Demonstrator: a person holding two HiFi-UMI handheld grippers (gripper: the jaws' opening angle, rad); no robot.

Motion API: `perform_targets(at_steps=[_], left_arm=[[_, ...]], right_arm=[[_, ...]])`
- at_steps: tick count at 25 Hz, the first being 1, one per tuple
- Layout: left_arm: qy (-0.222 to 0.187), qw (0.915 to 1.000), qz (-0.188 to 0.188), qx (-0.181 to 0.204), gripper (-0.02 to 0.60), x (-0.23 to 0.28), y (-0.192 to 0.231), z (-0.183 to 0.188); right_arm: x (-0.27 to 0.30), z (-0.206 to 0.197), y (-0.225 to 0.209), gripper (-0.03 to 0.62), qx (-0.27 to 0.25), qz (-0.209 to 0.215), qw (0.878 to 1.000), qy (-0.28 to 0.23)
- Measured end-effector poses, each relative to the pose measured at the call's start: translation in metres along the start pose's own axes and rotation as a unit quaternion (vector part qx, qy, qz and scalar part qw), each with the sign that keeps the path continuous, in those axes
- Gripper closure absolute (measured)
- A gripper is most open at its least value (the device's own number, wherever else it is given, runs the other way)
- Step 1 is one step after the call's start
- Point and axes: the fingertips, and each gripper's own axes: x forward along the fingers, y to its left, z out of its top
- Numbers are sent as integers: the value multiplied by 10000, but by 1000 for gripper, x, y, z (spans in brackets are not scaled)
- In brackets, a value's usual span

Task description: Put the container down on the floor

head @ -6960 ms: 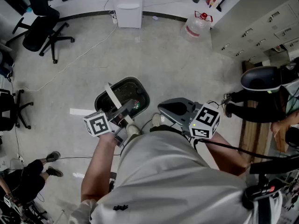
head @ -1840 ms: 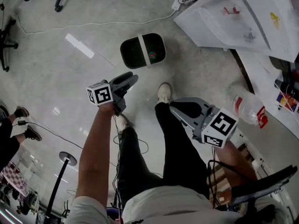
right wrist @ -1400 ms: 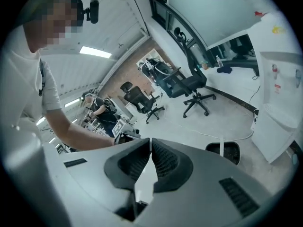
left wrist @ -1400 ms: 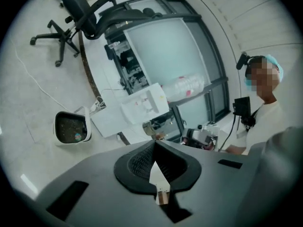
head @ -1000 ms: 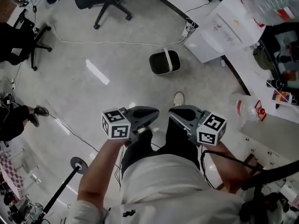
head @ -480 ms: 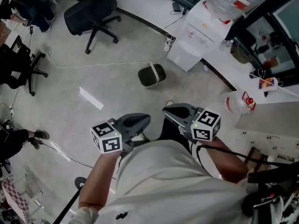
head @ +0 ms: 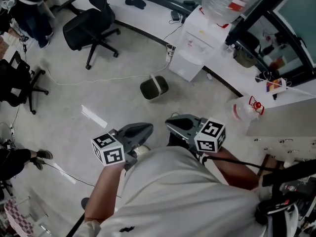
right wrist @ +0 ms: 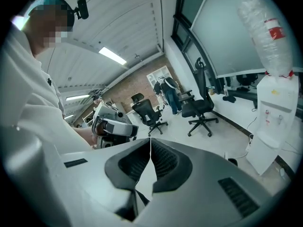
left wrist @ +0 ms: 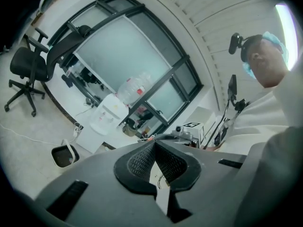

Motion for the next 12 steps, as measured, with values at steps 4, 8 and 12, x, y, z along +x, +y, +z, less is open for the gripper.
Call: perform_targets(at_steps=[4,8,12], left_arm=[[24,10000,-82,-14,572,1,-13,-2],[16,10000,-41,19,572,1,-13,0],[-3,10000,-48,32,572,0,-16,1]], right_arm=[[-4,5,6,577,-85,31,10000,11],[-7,8,3,577,-98,12,9999,-56],[-7,10,5,577,-125,48,9999,-64]])
